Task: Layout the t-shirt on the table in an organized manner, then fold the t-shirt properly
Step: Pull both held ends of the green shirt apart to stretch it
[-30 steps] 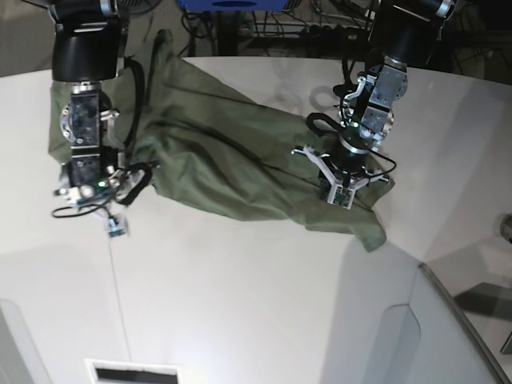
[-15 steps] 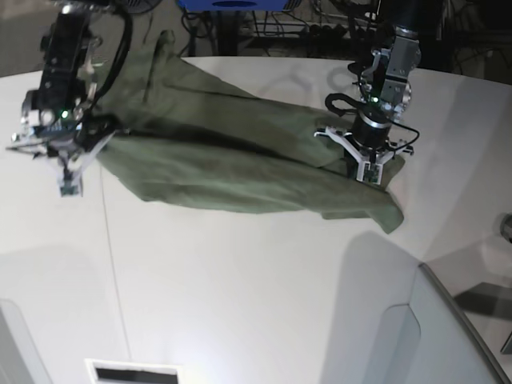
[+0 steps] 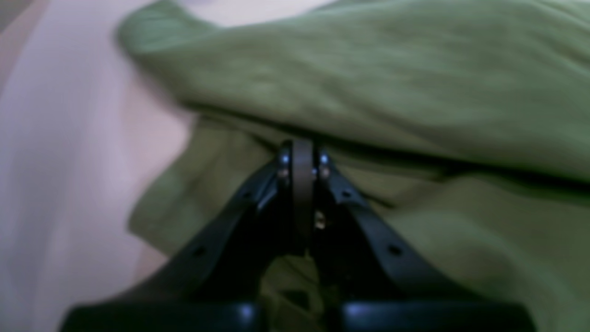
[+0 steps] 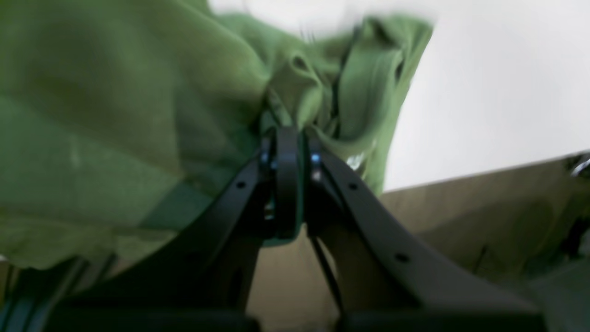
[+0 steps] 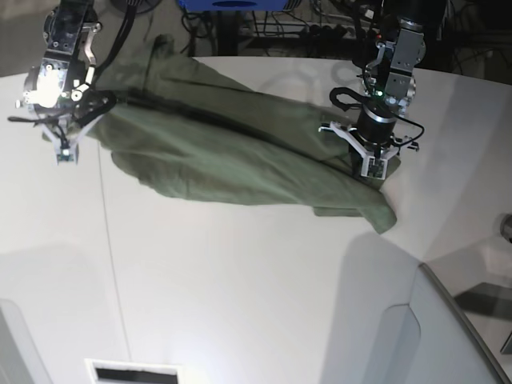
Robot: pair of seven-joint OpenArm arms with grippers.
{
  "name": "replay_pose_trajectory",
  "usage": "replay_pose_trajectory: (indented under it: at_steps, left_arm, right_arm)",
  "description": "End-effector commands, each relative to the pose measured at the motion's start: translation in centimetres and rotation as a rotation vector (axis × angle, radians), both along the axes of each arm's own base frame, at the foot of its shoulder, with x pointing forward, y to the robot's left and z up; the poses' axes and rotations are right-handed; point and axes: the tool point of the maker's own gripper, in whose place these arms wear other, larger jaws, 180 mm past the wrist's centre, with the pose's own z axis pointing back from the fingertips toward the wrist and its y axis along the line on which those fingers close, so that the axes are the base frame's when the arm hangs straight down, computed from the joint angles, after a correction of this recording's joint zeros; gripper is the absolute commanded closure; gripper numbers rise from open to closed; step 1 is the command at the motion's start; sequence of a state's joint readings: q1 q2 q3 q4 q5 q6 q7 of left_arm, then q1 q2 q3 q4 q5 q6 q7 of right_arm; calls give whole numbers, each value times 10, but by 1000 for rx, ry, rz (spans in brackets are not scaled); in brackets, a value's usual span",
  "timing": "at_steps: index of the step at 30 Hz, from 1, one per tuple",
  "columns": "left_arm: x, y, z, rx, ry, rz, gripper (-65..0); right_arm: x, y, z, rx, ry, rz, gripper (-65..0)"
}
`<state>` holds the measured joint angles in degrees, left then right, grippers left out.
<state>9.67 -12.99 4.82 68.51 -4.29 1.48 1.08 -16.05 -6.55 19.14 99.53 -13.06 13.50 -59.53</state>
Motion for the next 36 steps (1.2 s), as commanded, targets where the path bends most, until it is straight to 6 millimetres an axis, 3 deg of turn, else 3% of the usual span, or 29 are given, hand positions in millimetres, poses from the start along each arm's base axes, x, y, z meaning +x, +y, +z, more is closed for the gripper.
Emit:
replay_pose_trajectory:
  at_steps: [1, 4, 7, 9, 11, 15, 19, 23, 26, 33, 36]
  left_arm:
    - [10, 0, 12, 4, -47, -12, 0]
    - [12, 4, 16, 15, -56, -16, 0]
    - [18, 0, 25, 3, -83, -18, 0]
    - [25, -5, 36, -8, -117, -24, 0]
    - [32, -15, 49, -22, -155, -38, 0]
    - [52, -47, 66, -93, -180, -30, 0]
    - [67, -74, 50, -153, -133, -9, 0]
    - [68, -86, 12, -129, -27, -53, 0]
    - [59, -77, -9, -85, 36, -73, 0]
    - [38, -17, -21, -5, 79, -10, 0]
    - [29, 9, -23, 15, 91, 37, 0]
  right_arm:
    - [0, -5, 2, -11, -7, -23, -47]
    - [0, -13, 7, -22, -21, -49, -204]
    - [17, -20, 39, -66, -125, -45, -320]
    - [31, -23, 63, -94, -202, -33, -329]
    - [45, -22, 76, -103, -250, -20, -329]
    - [71, -3, 81, -85, -280, 63, -329]
    - [84, 39, 81, -39, -296, 187, -329]
    - [88, 75, 77, 3, -292, 281, -329]
    - [75, 85, 61, 29, -225, 293, -327]
    - [40, 89, 13, 62, -32, 294, -327]
    - [39, 99, -6, 108, 5, 300, -327]
